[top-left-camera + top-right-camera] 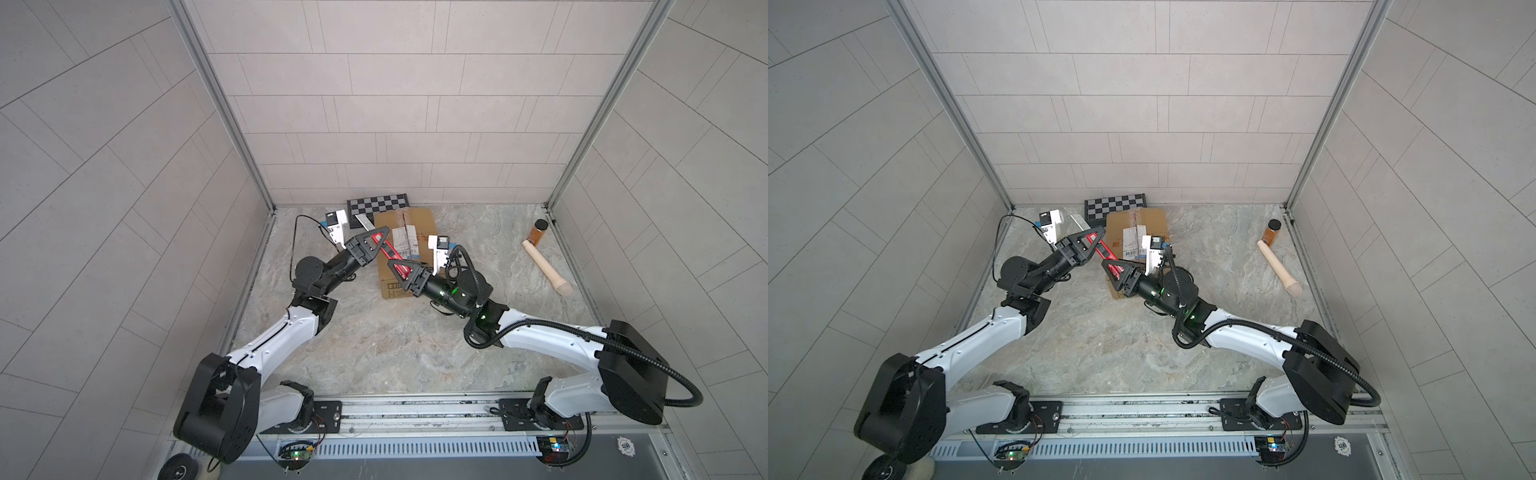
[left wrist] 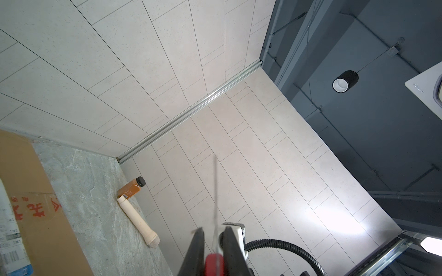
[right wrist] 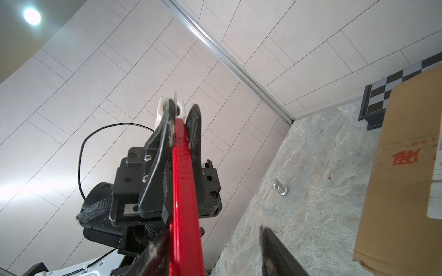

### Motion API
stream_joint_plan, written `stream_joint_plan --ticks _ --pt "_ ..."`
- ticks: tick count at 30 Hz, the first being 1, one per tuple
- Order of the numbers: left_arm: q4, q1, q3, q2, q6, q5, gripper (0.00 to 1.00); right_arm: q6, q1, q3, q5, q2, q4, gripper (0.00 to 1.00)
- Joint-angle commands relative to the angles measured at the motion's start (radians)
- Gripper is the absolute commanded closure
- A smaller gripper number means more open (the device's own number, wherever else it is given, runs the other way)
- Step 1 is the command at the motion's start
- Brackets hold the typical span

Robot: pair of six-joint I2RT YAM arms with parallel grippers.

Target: Unpack the express box

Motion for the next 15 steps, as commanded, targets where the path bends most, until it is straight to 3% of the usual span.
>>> stream_joint_plan --ticks 1,8,15 --pt "0.062 0.0 -0.01 -0.017 -0.005 0.0 1.0 0.01 0.003 -0.006 0.034 -0.033 0.051 0.4" --pt "0.065 -0.001 -0.016 -0.018 -0.006 -0.003 1.0 0.02 0.003 0.004 0.029 -0.017 0.072 0.54" --pt "0.07 0.0 -0.015 -0.014 -0.009 -0.019 1.0 0.039 0.005 0.013 0.015 0.001 0.085 0.46"
